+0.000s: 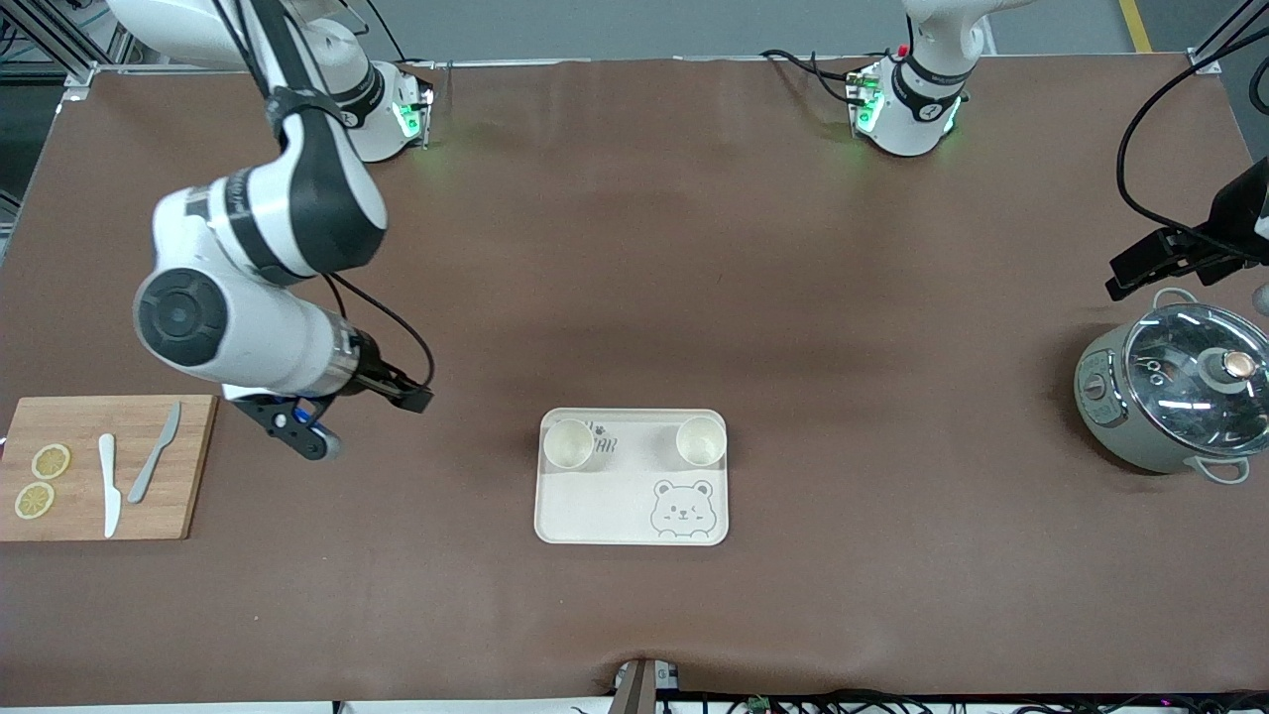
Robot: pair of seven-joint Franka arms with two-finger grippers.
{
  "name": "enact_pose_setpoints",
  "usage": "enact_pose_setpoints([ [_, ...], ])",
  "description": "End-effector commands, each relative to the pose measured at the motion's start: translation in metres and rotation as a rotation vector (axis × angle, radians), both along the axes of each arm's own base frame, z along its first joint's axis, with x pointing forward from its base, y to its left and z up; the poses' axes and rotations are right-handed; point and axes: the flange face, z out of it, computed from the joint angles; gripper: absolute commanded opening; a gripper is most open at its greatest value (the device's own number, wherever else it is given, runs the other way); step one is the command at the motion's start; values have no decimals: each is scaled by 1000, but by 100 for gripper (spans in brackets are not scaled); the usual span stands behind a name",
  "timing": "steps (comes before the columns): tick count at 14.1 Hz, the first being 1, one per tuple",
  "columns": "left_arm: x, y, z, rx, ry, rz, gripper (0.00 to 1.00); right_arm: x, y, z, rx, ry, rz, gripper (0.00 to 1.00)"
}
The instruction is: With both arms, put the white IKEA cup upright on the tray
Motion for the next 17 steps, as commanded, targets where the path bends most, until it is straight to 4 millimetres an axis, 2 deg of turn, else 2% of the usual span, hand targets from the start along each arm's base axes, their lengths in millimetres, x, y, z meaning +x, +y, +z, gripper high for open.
enact_pose_setpoints([
  [1, -14, -4, 10, 5, 10, -40, 100, -25, -66, 11, 52, -18, 123, 100],
  [3, -25, -13, 16, 11, 17, -43, 100, -28, -110, 24, 25, -43, 210, 100],
  [8, -33, -12, 16, 12, 27, -47, 100, -43, -229, 58, 56, -109, 376, 100],
  [10, -32, -13, 16, 12, 27, -50, 100, -53, -247, 81, 32, -139, 375, 100],
  [14, -37, -16, 20, 13, 33, -60, 100, -116, -246, 120, 15, -176, 402, 100],
  [15, -39, -16, 21, 12, 36, -60, 100, -125, -245, 125, 11, -176, 417, 100],
  [17, -40, -16, 24, 10, 27, -60, 100, -126, -240, 130, 0, -170, 450, 100],
])
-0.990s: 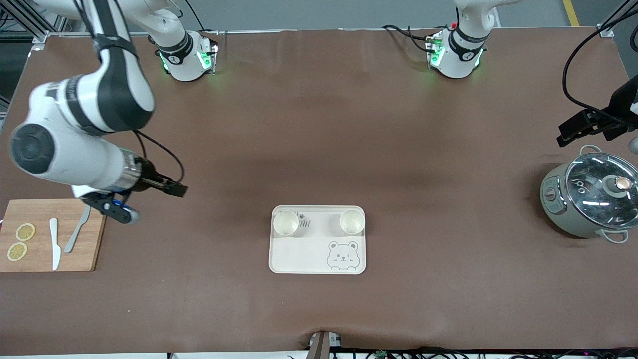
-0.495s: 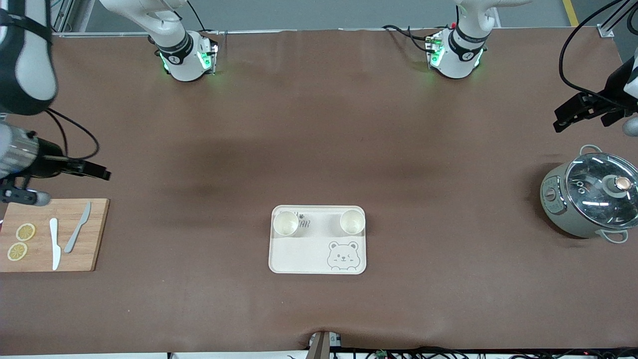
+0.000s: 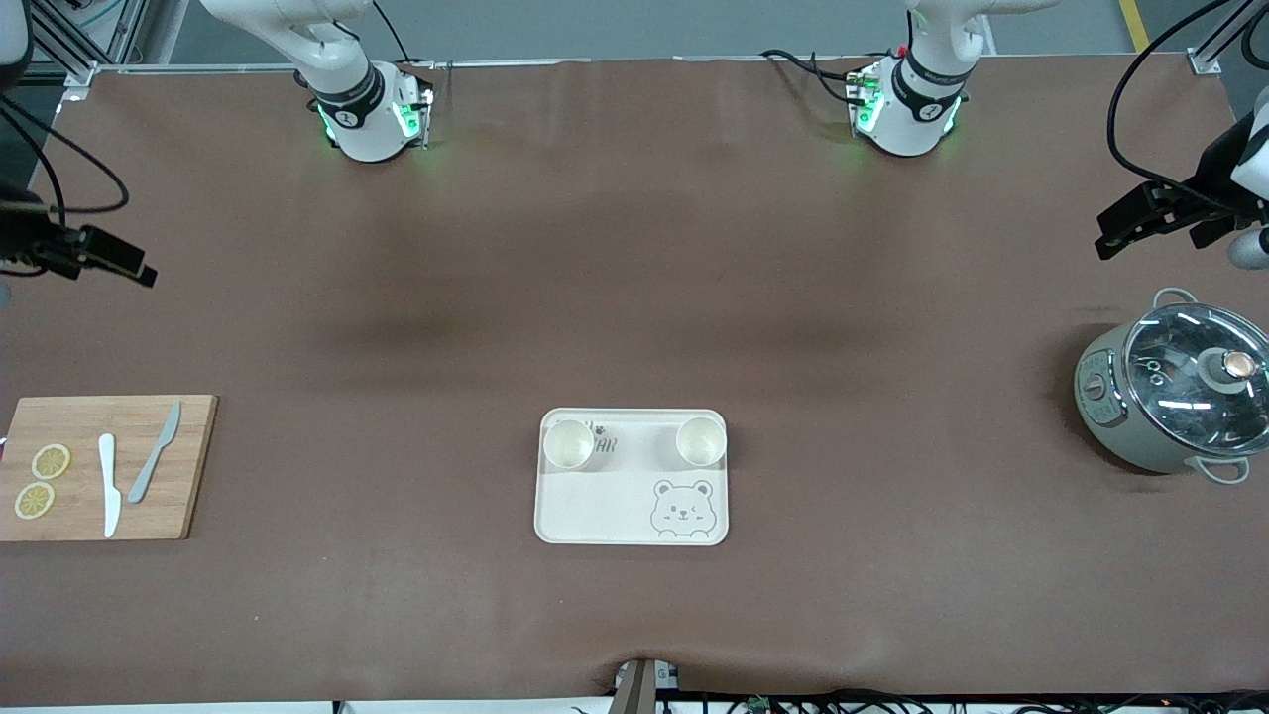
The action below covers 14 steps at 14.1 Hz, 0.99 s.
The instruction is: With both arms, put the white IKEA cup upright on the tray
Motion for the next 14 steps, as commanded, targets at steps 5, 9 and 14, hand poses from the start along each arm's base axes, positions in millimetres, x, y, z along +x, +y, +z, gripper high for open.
enact_pose_setpoints([
  [5, -9, 1, 12, -23, -25, -17, 100, 12, 15, 41, -47, -70, 55, 100],
  [9, -5, -7, 12, -35, -41, -29, 100, 48, 5, 45, -116, -11, 53, 100],
  [14, -3, -6, 16, -51, -39, -19, 100, 42, 3, 34, -106, 24, 48, 100],
])
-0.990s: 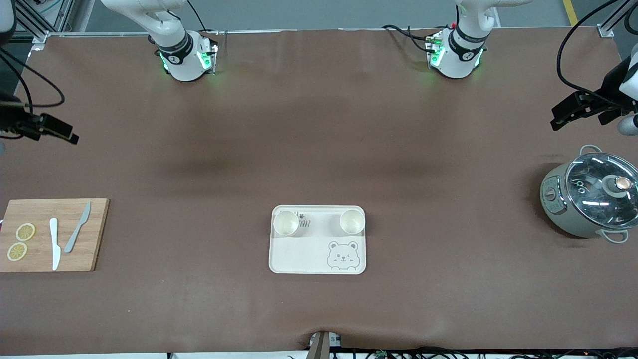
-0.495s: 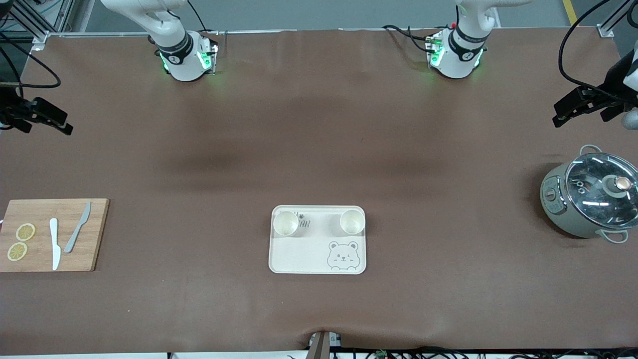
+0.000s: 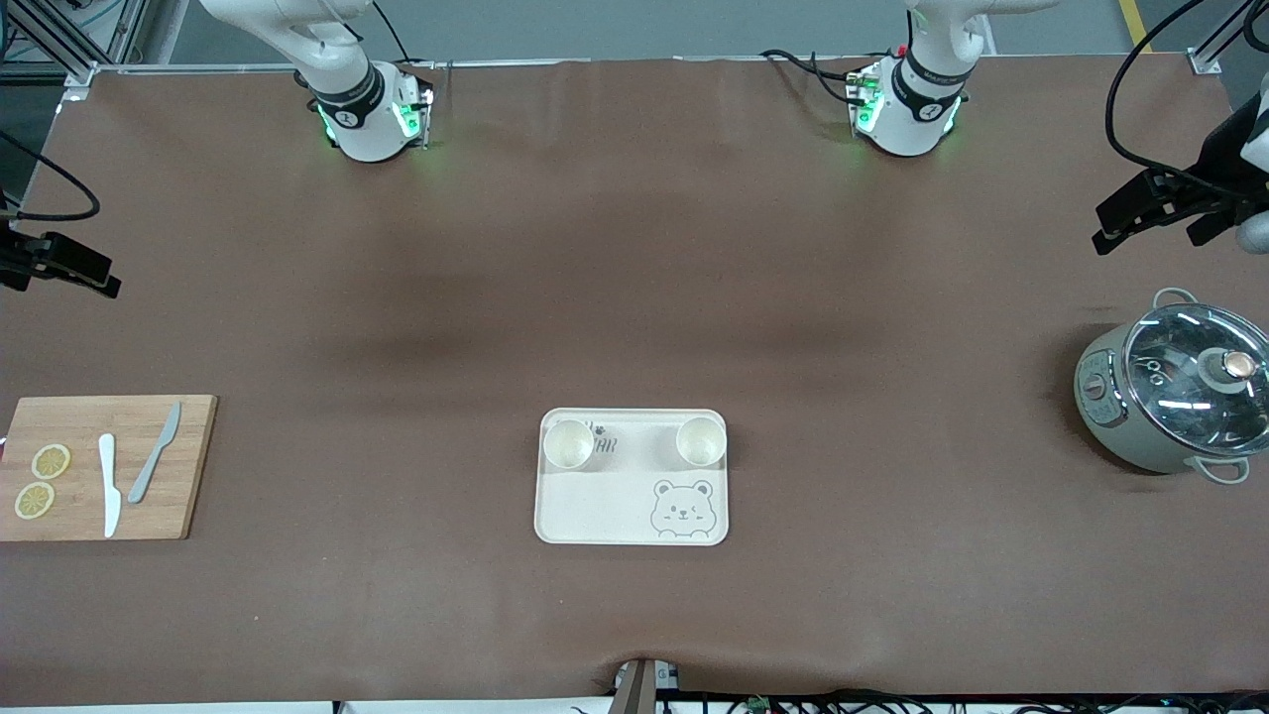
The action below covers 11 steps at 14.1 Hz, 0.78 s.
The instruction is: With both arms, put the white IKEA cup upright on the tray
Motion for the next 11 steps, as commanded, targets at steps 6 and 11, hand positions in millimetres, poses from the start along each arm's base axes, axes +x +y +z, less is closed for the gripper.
enact_pose_setpoints([
  [6, -9, 4, 0, 2, 52, 4, 100, -28, 1, 21, -7, -96, 27, 100],
  [11, -7, 3, 1, 47, 42, 0, 100, -26, -9, 24, -22, -57, 13, 100],
])
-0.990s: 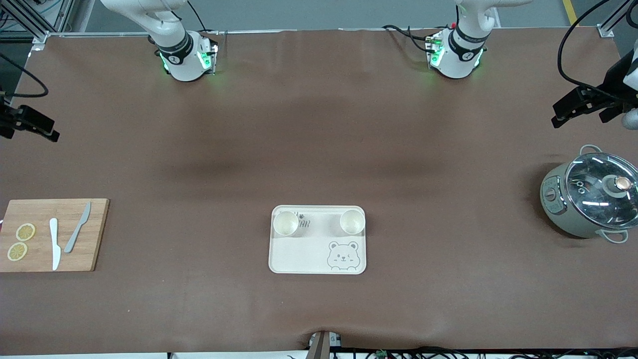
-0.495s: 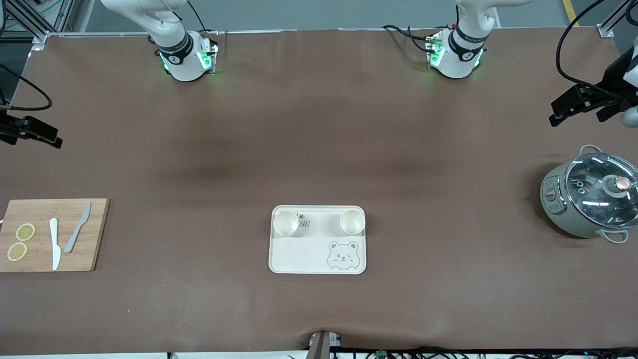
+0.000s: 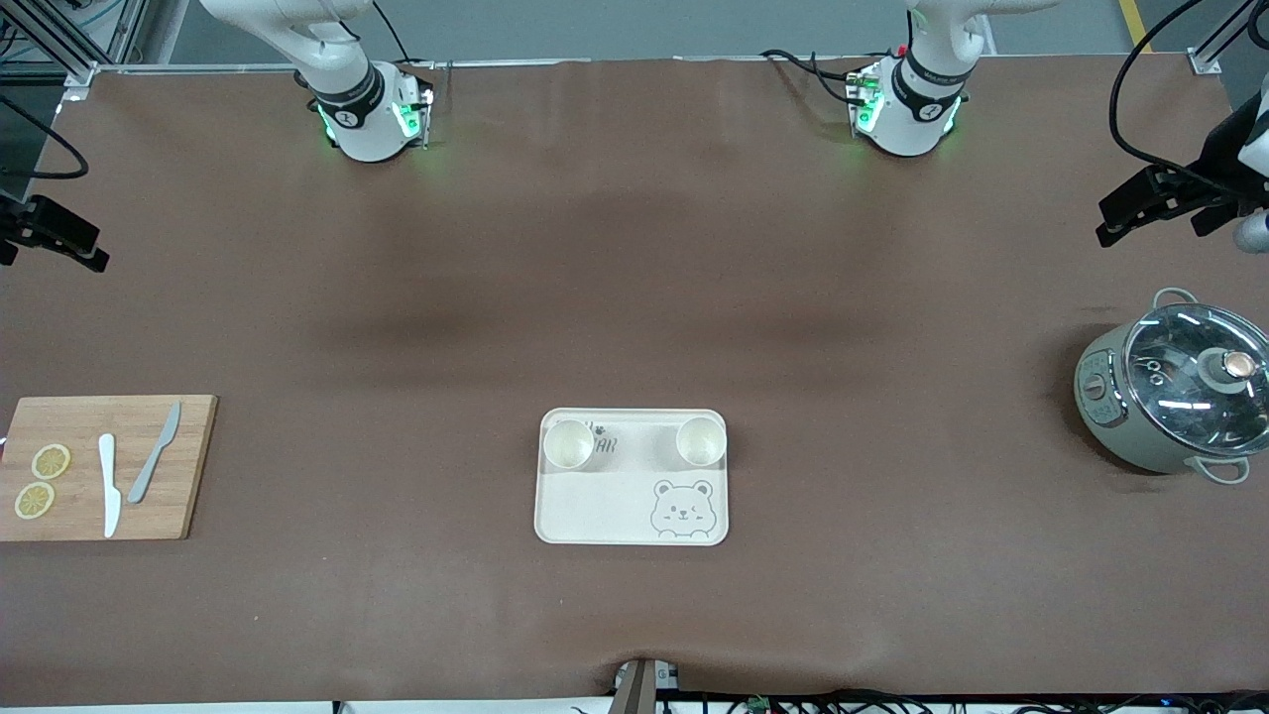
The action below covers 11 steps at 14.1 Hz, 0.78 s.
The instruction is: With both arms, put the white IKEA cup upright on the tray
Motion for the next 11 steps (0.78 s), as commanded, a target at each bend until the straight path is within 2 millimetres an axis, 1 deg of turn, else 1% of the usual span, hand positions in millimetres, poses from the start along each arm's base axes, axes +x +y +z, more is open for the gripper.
enact_pose_setpoints([
  [1, -2, 0, 4, 13, 1, -8, 100, 3, -7, 3, -24, 5, 8, 100],
  [5, -2, 5, 8, 8, -4, -13, 100, 3, -7, 3, -24, 8, 4, 100],
  [8, -2, 5, 9, 9, -6, -11, 100, 3, -7, 2, -22, 9, -2, 100],
  [9, -2, 6, 10, 11, -9, -11, 100, 3, -7, 2, -22, 11, -3, 100],
  [10, -2, 6, 17, 8, -24, -8, 100, 3, -8, 1, -20, 13, -6, 100],
  [11, -2, 6, 18, 10, -26, -9, 100, 3, -8, 1, -20, 13, -6, 100],
])
